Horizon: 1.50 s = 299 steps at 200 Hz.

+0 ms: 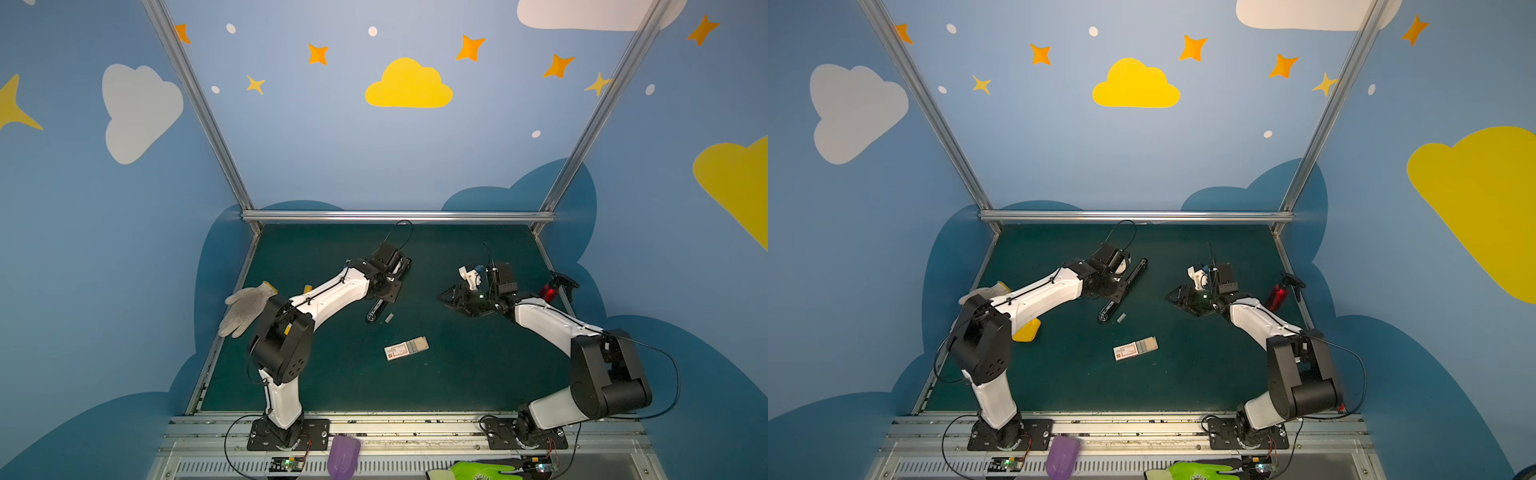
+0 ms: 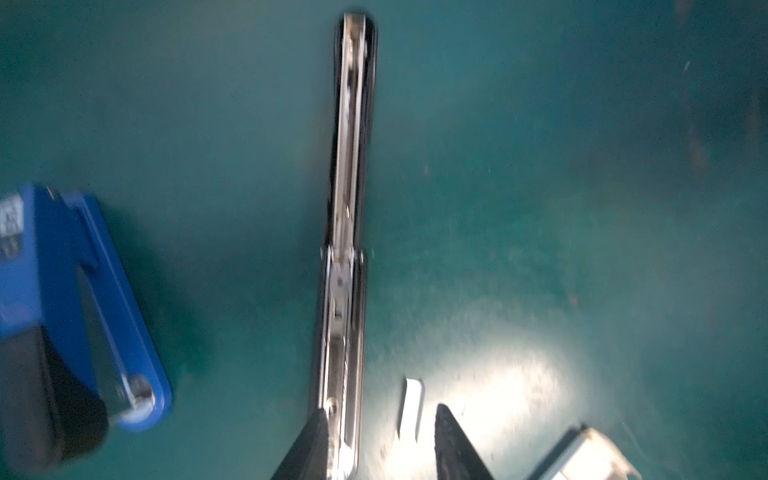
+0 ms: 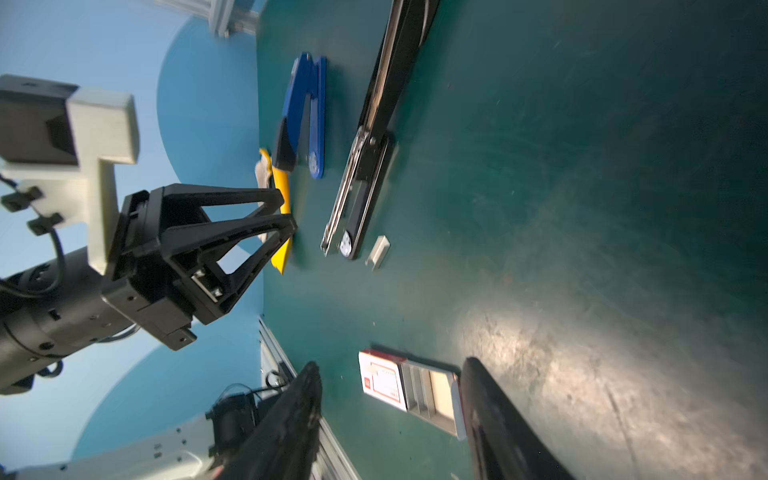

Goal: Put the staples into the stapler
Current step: 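Open the left gripper and lift it off the black stapler, then move the left gripper toward the white staple strip while the right draws back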

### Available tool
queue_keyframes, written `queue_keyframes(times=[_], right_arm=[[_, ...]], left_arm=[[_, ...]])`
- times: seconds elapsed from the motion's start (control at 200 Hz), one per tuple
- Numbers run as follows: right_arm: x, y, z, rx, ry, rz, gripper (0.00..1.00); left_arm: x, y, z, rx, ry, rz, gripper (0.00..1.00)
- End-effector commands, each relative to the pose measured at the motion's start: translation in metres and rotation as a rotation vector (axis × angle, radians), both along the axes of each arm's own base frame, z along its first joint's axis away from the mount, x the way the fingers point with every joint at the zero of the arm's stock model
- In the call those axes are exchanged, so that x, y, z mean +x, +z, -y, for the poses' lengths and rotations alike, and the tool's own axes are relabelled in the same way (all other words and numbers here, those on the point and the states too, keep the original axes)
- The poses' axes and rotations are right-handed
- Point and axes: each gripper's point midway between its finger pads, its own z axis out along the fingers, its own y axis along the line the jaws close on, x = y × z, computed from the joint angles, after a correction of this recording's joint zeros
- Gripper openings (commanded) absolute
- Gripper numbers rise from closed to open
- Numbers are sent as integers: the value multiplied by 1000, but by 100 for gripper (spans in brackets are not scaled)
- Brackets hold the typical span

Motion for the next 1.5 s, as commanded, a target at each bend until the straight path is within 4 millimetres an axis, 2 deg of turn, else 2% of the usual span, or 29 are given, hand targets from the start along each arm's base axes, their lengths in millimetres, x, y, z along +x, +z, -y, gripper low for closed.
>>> queue_keyframes(times=[0.0, 0.115, 0.24, 0.391, 0.586, 0.756, 0.896, 1.031, 1.187, 1.492], right_arm=[[-16, 1, -5, -60, 62, 15, 54], [-23, -8, -11, -149, 90, 0, 52], [-26, -21, -23, -229, 105, -65, 51], [-23, -39, -44, -320, 108, -166, 55], [-22, -62, -89, -401, 145, -282, 57], [-21, -82, -123, -461, 160, -353, 56], [-17, -99, -136, -471, 140, -421, 56], [-16, -107, -149, -499, 158, -427, 55], [-16, -117, -151, -625, 177, -396, 52], [-26, -131, -137, -895, 224, -303, 41]], left_arm=[[-27, -27, -10, 21, 37, -104, 42], [-35, -30, -10, -8, 76, -112, 42], [-42, -27, -23, -39, 180, -85, 42], [-62, -24, -63, 1, 339, -53, 45], [-99, -23, -109, -7, 515, -66, 48], [-117, -21, -121, -108, 584, -59, 51], [-123, -21, -127, -137, 603, -58, 51], [-128, -26, -133, -145, 615, -65, 51], [-131, -30, -138, -160, 635, -68, 51], [-132, -34, -141, -172, 651, -74, 51]])
